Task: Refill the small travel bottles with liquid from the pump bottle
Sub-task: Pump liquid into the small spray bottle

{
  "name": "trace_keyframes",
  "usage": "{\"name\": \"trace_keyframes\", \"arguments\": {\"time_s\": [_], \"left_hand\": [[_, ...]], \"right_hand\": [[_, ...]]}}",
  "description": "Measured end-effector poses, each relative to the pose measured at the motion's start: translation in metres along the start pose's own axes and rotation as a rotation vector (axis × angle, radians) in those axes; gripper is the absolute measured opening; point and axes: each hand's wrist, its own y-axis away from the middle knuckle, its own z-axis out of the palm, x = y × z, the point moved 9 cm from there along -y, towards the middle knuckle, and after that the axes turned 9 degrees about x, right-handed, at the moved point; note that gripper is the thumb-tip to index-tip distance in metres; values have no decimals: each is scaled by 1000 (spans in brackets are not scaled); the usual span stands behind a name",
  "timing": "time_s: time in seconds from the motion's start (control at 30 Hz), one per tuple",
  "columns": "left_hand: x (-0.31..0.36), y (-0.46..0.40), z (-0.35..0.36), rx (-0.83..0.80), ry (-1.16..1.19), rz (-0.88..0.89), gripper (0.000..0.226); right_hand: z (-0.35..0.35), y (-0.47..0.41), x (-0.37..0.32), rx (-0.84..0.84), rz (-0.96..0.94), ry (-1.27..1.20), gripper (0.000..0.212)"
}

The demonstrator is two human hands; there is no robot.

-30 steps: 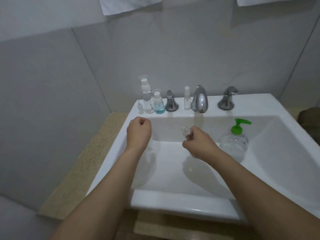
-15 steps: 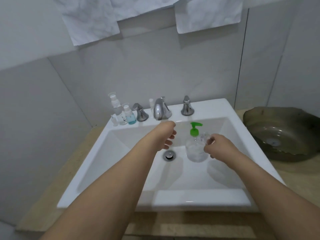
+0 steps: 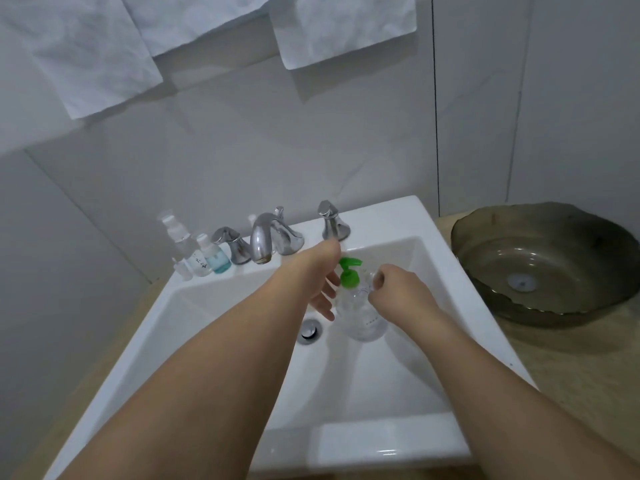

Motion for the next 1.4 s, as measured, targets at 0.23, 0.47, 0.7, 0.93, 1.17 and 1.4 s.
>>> {"name": "trace_keyframes", "arguments": {"time_s": [0.23,0.47,0.7,0.93,1.17,1.4], "left_hand": [[14,-2,9,-12,7,10,66],[23,-3,11,-26,-53,27,63],[28,1,16,64,-139,108,51],[20,3,22,146,-117,73,30],[20,-1,24,112,-102,88,33],[23,-4,18,-71,-5,31,47]], "right_hand": [[-3,-5,-6,51,-41,-44,10],[-6,-8,-7,73,-54,-52,17],[-4,-9,-4,41,-44,-49,16],[1,-8,-3,-9,-38,21,3],[2,-7,-2,-17,-31,20,3],[-8,-11,-7,97,-71,-48,12]]}}
